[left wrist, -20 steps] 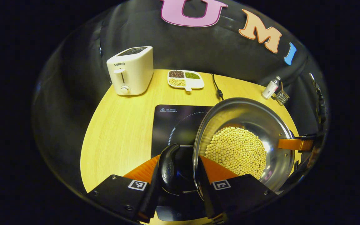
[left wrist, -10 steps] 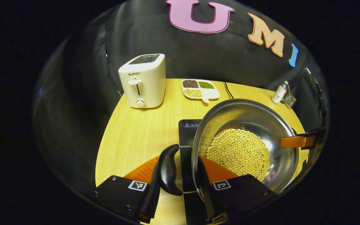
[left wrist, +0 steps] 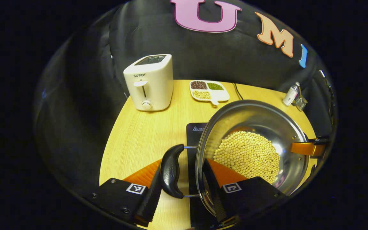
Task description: First push the handle of the pot to place it horizontally, then grasp the pot with both hands and set it on the induction cooktop.
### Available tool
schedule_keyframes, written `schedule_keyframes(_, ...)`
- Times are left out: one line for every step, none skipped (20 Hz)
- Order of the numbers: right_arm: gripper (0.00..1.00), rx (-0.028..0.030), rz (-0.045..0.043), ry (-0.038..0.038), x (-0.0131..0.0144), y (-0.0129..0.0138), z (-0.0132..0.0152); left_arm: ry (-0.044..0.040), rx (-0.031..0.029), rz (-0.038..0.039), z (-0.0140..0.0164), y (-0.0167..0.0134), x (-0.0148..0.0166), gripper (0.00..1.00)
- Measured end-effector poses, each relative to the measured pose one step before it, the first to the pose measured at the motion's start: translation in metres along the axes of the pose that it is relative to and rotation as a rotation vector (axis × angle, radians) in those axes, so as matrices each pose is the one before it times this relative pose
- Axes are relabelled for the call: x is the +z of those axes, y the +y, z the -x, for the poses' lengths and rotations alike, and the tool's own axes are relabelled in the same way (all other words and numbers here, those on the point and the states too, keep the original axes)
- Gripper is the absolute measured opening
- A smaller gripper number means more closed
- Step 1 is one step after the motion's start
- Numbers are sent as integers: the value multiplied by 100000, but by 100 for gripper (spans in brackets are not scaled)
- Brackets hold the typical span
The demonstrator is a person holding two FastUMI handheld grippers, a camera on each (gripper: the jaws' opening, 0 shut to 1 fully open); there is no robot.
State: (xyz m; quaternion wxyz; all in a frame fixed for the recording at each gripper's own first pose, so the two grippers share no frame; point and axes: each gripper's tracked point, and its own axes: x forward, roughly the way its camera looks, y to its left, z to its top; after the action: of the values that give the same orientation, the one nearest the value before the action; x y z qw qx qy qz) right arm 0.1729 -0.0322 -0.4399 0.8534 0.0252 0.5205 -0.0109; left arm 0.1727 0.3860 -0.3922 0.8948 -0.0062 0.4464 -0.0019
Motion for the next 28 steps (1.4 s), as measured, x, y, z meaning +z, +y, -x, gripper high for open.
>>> schedule_keyframes(65,133,251,-937,141,-132,183,-1688,292,-226,350,-73,398,75)
schedule_keyframes(65,282,-82,-1271,307,-30,243,-1153,1098,-1134,418,90,230,74)
schedule_keyframes(65,476,-268,-1234,241,-93,188,-1393,1190,-1749,470,198,376,76)
schedule_keyframes(69,38,-82,-1020,354,-182,308,-1718,1738,-1546,420,329,472,73)
schedule_keyframes(77,-94,116,-650,62,-158,244,-1670,1290,-1205,476,244,552,75)
schedule_keyframes(84,214,79,-428,180,-184,221,-1612,780,-623,443,75,344,76)
schedule_keyframes(87,179,-164,-914,124,-158,413,-913,604,-200,460,32,261,80)
schedule_keyframes(95,273,-484,-1149,282,-226,412,-666,664,-234,433,-56,81,81)
schedule_keyframes(97,515,-531,-1431,241,-189,426,-1107,468,-49,391,-226,189,83)
schedule_keyframes(98,372,-302,-928,194,-337,466,-1347,273,370,617,-171,324,83)
schedule_keyframes(99,18,-134,-698,-62,-522,565,-941,248,759,456,-333,239,83)
schedule_keyframes(97,-329,25,-390,-7,-608,446,-891,177,1096,436,-326,119,83)
schedule_keyframes(99,-23,-437,-729,-28,-583,480,-558,-462,1265,472,-438,42,86)
schedule_keyframes(97,-546,-564,-686,53,-742,359,-443,-822,1387,578,-738,-61,86)
schedule_keyframes(98,-705,-508,-579,-181,-912,444,-723,-483,1274,423,-436,94,86)
schedule_keyframes(98,-457,-511,-514,-95,-960,467,13,-729,1293,270,-770,-167,86)
schedule_keyframes(98,-767,-563,-624,-190,-1029,398,735,-841,954,433,-800,-315,86)
schedule_keyframes(98,-580,-897,-1058,2,-1262,392,696,-689,258,381,-839,-391,86)
schedule_keyframes(98,-191,-1282,-630,-162,-1193,335,-82,-532,-616,434,-930,-75,87)
schedule_keyframes(99,-20,-1279,35,-299,-1254,303,-216,186,-864,424,-894,-74,87)
schedule_keyframes(99,281,-1168,190,-428,-1323,268,-452,330,-656,462,-886,-45,87)
schedule_keyframes(99,667,-1170,-17,-241,-1383,346,-794,236,-167,606,-1091,-48,87)
schedule_keyframes(97,624,-735,133,-335,-1430,321,-83,-3,-135,616,-1206,-148,87)
schedule_keyframes(98,594,-301,588,-441,-1441,256,62,192,-96,620,-1377,-506,86)
schedule_keyframes(96,520,-131,959,-705,-1548,426,720,280,-130,452,-1383,-647,86)
schedule_keyframes(98,355,-287,1406,-620,-1588,489,2485,101,185,533,-1524,-1107,86)
schedule_keyframes(98,696,-538,-159,-474,-1423,551,2479,-948,753,627,-1779,-1229,87)
schedule_keyframes(96,96,-302,-689,-336,-1457,177,1743,-1490,-62,484,-1947,-988,87)
